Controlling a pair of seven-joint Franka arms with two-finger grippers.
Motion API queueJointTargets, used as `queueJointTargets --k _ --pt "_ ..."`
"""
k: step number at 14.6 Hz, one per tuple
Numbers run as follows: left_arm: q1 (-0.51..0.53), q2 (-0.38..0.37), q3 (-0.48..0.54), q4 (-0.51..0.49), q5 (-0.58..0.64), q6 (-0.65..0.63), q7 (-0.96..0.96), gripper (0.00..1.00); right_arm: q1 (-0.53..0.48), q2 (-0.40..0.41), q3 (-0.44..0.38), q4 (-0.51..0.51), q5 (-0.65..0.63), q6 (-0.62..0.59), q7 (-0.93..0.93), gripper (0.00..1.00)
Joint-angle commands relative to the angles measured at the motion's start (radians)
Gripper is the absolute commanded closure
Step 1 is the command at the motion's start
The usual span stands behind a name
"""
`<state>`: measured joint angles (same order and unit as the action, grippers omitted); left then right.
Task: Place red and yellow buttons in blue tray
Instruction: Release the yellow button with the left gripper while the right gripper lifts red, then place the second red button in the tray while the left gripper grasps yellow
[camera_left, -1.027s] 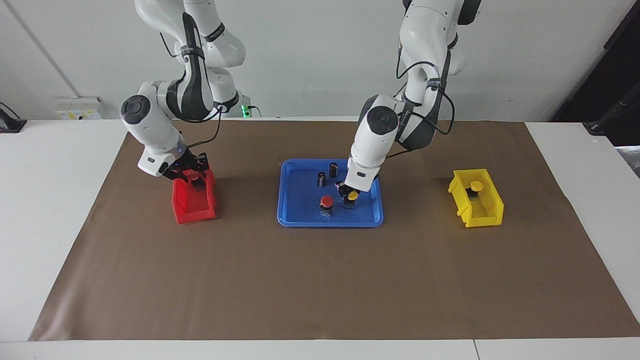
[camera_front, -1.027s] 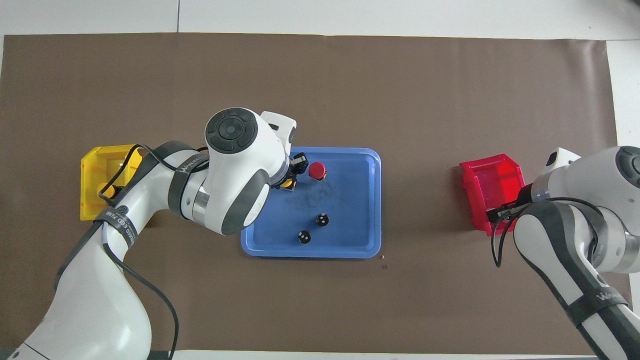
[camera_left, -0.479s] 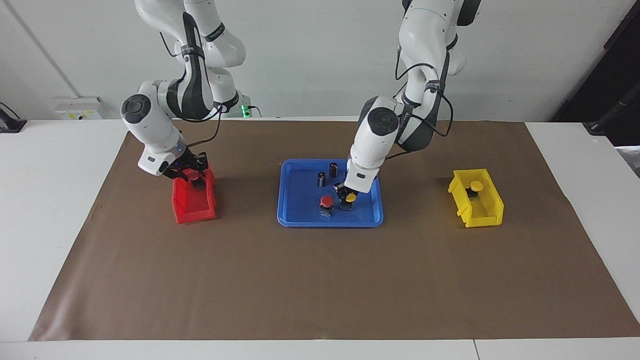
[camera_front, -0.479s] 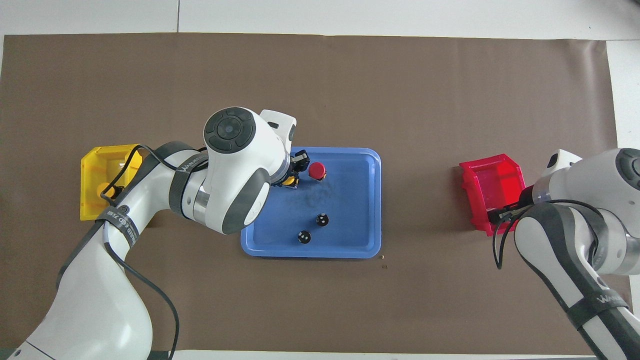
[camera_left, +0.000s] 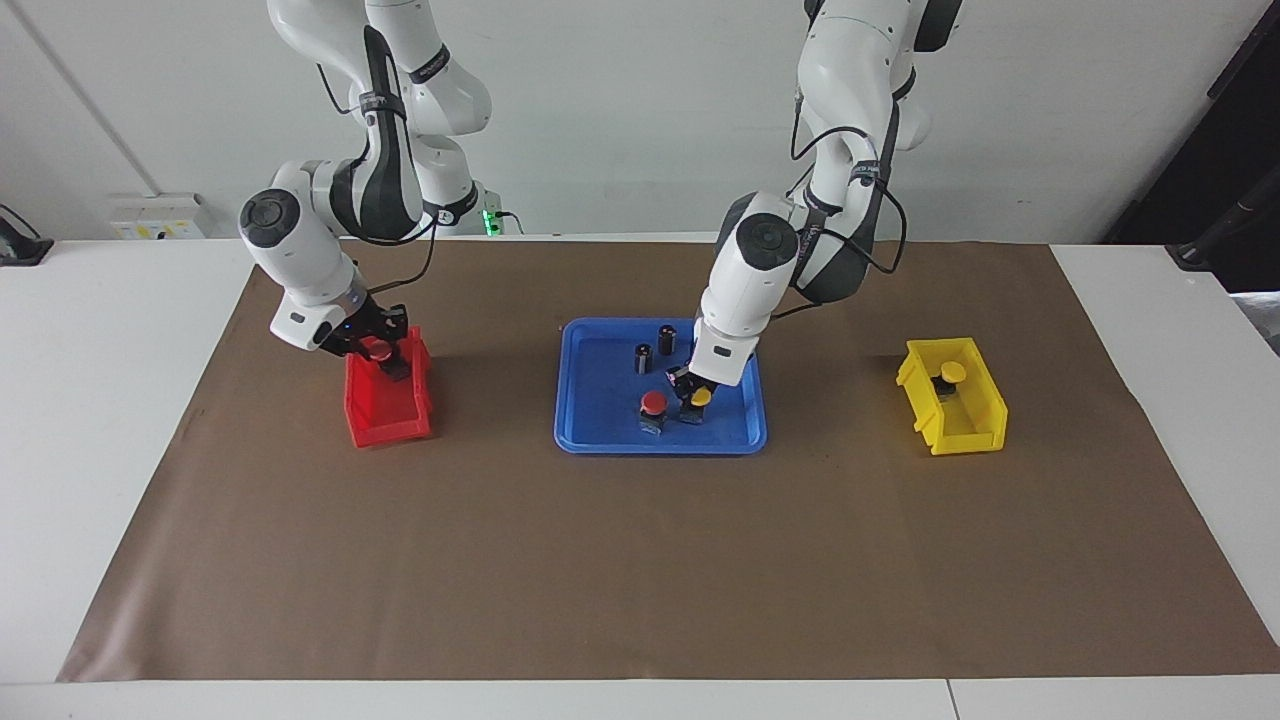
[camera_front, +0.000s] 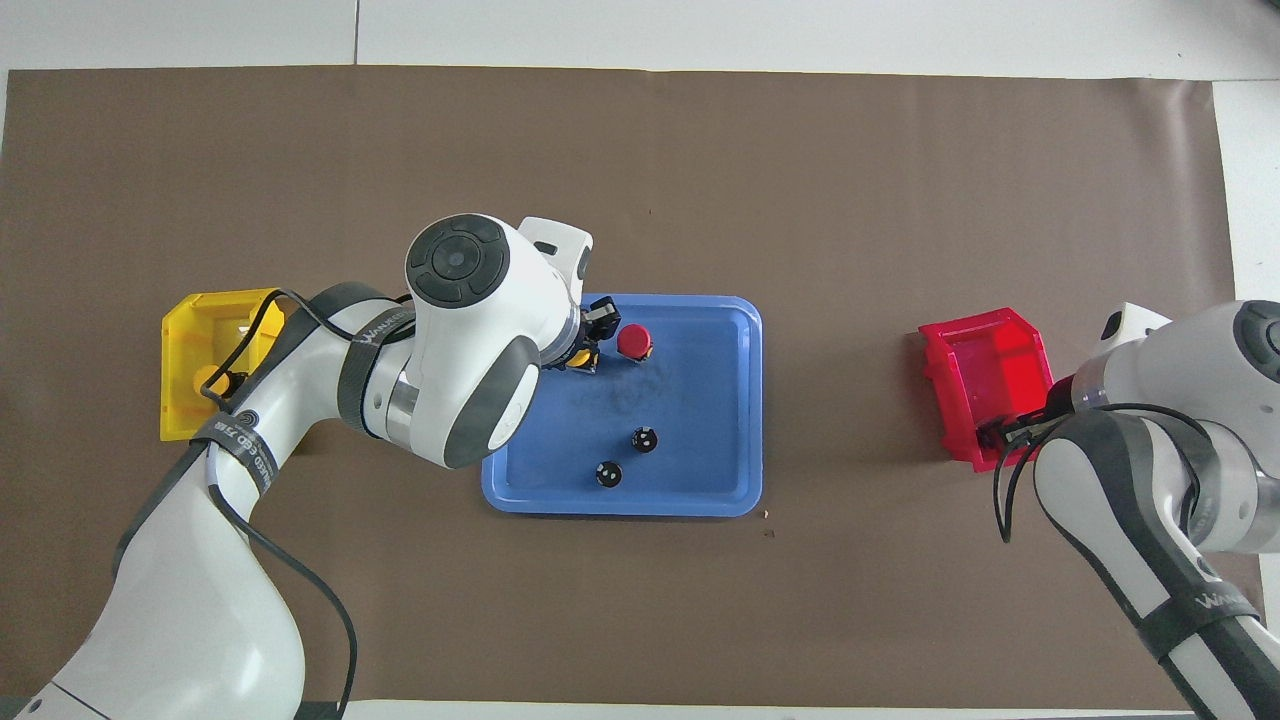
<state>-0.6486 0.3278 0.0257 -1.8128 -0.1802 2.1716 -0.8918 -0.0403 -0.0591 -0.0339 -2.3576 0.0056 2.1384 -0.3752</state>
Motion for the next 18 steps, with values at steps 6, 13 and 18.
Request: queueJointTargets --k 6,13,18 --pt "-0.013 0.001 0.014 -0.007 -0.021 0.017 -0.006 0.52 -0.016 0.014 0.011 0.127 -0.015 -0.136 -0.022 0.73" --pt "-0.014 0.000 0.014 0.009 -0.022 0.001 -0.007 0.44 0.065 0.088 0.028 0.424 -0.064 -0.388 0.068 0.73" --pt "0.050 -0.099 0.029 0.112 -0.016 -0.260 0.046 0.32 0.288 0.154 0.034 0.528 0.023 -0.280 0.494 0.73"
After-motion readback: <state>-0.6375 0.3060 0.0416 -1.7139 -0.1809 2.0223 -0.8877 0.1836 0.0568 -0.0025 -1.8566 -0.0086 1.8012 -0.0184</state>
